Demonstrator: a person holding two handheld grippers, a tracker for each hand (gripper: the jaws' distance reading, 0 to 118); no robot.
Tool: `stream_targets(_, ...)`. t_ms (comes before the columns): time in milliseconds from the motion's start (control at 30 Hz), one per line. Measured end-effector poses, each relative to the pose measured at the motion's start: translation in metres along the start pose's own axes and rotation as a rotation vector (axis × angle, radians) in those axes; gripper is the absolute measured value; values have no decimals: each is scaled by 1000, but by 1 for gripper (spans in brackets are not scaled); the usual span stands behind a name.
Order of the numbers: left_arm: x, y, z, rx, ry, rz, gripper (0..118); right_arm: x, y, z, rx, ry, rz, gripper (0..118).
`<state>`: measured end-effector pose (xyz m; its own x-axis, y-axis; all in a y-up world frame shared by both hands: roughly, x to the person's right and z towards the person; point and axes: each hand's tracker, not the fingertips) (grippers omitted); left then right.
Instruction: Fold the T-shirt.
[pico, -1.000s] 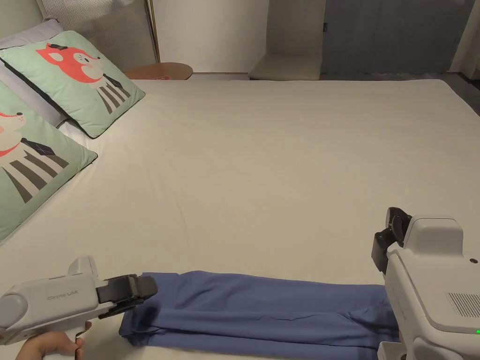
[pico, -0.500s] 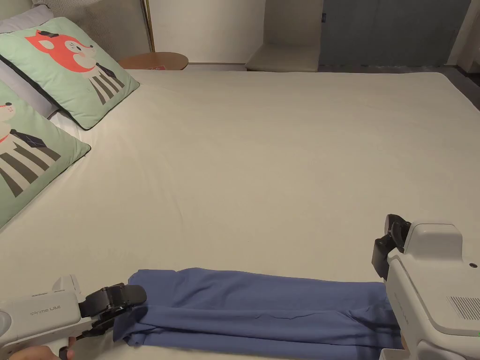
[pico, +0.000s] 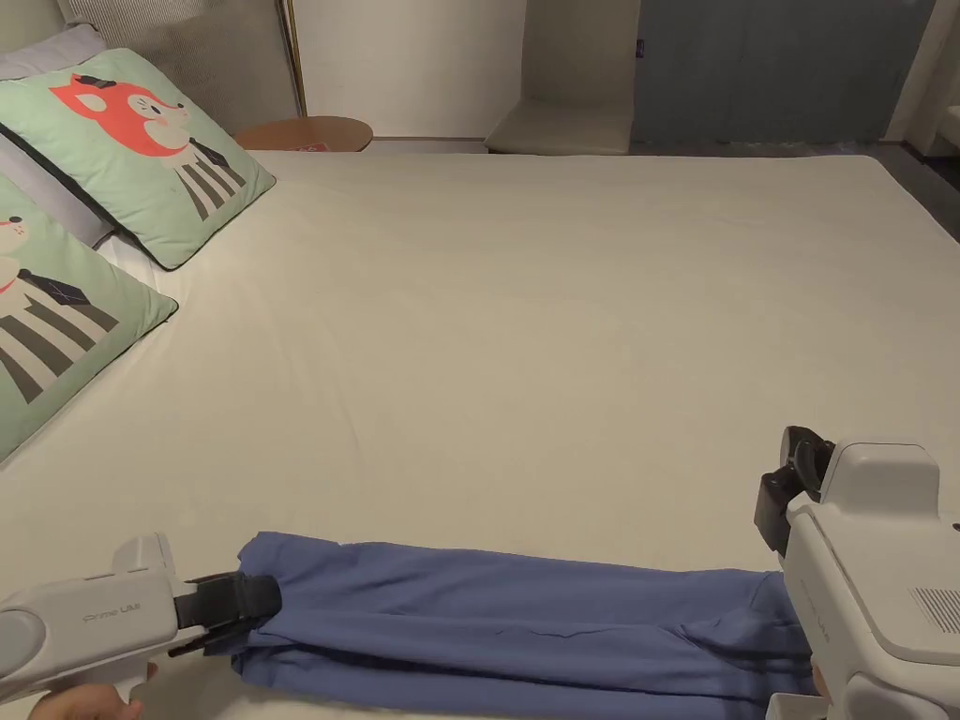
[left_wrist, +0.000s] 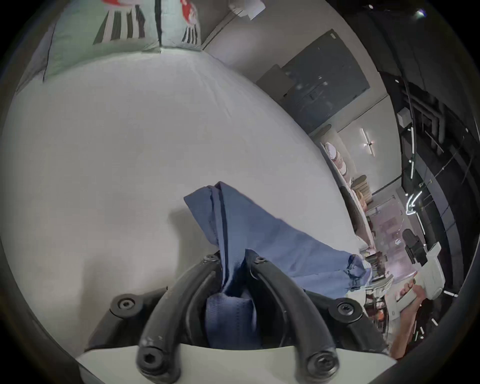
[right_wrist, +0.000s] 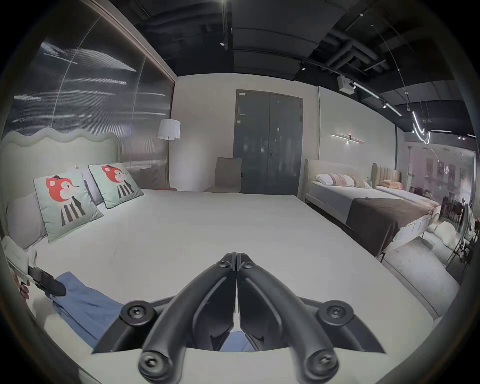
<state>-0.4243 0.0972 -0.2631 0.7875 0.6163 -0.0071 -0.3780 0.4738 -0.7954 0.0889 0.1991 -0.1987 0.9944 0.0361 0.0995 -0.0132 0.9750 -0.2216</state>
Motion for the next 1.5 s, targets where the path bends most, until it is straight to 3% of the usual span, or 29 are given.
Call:
stream_targets(267,-17,23,47,68,163,-40,7,1,2,5,18,14,-14,1)
stream_targets(400,20,18,42,52,190,-88,7,1,0,8,19,19,-16,1)
stream_targets(733,150,-29,-44,-77,76,-263,7,14,1,23,26,11,-21,1)
stream_targets(1100,215,-80,-118,-204,69,-329,11,40,-2,25,25,-33,-23,1)
stream_targets(1133,216,-83,-121,-201,83,-334,25,41,-3,25,24,-37,-22,1)
stream_targets(1167,215,-81,-119,-201,81,-334,47,43,-3,25,23,-41,-23,1)
stream_targets(1233,211,-80,-116,-182,52,-298,102,45,-3,28,20,-48,-29,1)
stream_targets(1267,210,-80,-113,-173,35,-283,111,45,-3,28,19,-50,-32,1)
stream_targets(1367,208,-73,-97,-90,-29,-275,109,45,-2,30,17,-55,-31,1)
stream_targets(1500,201,-65,-63,137,53,-328,109,41,-2,27,15,-45,-33,1)
